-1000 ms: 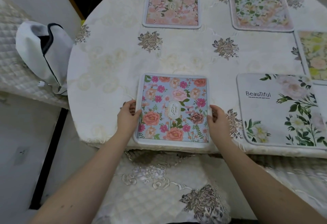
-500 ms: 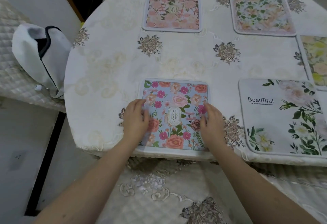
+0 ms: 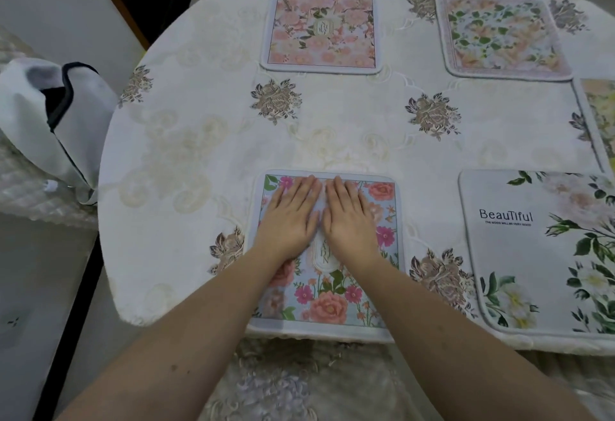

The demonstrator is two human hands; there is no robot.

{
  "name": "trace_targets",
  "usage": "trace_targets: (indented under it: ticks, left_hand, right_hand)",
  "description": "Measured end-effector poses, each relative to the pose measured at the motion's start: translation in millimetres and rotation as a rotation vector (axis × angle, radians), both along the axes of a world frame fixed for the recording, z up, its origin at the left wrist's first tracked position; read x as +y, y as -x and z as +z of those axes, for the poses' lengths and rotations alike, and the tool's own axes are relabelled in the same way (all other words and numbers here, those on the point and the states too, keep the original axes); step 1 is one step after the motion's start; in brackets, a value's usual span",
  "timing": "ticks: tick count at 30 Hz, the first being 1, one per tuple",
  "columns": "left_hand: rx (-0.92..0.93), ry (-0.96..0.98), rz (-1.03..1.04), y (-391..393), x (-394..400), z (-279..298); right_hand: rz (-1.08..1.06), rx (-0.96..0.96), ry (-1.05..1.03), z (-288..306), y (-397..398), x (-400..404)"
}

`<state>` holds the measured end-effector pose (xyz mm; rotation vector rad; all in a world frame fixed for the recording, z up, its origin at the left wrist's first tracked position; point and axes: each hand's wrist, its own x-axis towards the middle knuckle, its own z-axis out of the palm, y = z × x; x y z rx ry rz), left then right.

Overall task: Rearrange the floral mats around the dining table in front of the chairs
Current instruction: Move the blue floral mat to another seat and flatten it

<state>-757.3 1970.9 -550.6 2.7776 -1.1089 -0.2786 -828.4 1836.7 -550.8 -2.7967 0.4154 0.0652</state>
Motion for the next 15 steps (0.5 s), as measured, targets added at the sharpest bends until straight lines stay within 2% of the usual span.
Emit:
trace_targets:
  ticks: [7, 15]
  left_hand:
    - [0.0, 0.025, 0.065, -7.3, 8.0, -7.0]
    - [0.034, -0.01, 0.205, -23.9, 65.5, -4.6]
  right_hand:
    - [-0.043, 0.006, 0.037, -4.3, 4.1, -18.3]
    - [-0.205, 0.06, 0.03, -2.3, 30.2, -67.2]
